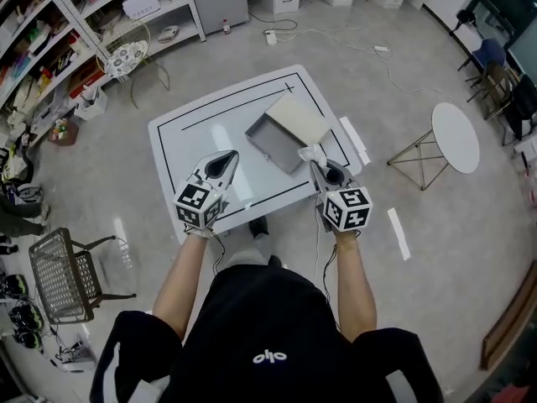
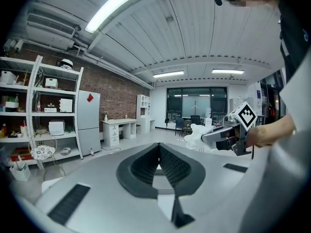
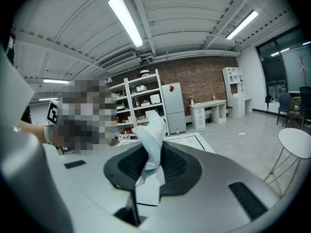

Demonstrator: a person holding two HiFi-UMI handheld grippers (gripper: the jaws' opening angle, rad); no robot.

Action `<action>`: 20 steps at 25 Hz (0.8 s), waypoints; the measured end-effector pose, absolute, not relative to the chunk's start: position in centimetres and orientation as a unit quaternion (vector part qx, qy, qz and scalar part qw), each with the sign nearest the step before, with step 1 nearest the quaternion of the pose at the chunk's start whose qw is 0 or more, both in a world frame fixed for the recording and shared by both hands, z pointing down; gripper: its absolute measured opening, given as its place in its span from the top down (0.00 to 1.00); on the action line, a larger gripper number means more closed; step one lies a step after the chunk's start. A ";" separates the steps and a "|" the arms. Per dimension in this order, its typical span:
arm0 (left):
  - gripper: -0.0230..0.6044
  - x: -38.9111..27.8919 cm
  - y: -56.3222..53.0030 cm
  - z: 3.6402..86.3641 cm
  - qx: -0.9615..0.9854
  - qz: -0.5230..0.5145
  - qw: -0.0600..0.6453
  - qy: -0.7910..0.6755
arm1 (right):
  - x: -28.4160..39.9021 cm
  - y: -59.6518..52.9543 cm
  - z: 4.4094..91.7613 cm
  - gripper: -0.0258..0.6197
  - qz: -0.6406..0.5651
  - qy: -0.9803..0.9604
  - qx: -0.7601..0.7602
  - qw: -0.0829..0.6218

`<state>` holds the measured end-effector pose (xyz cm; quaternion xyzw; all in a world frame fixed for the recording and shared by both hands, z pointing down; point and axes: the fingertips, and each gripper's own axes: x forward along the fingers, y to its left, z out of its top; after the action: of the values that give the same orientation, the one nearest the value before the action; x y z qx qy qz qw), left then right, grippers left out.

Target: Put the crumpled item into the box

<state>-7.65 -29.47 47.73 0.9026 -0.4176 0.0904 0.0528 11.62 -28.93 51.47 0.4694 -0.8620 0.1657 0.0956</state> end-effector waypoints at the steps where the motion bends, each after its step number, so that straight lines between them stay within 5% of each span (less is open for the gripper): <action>1: 0.95 -7.7 -29.9 47.9 0.903 0.091 0.054 -0.417 | 11.5 -29.4 51.7 0.85 0.167 -0.861 0.470 0.098; 20: 0.95 -11.5 -39.8 49.5 0.905 0.062 0.090 -0.410 | 6.9 -38.6 53.4 0.85 0.180 -0.853 0.466 0.149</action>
<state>-11.47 -39.83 49.54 0.9055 -0.4101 0.0619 0.0898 6.87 -38.60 53.45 0.4659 -0.8534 0.1803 0.1486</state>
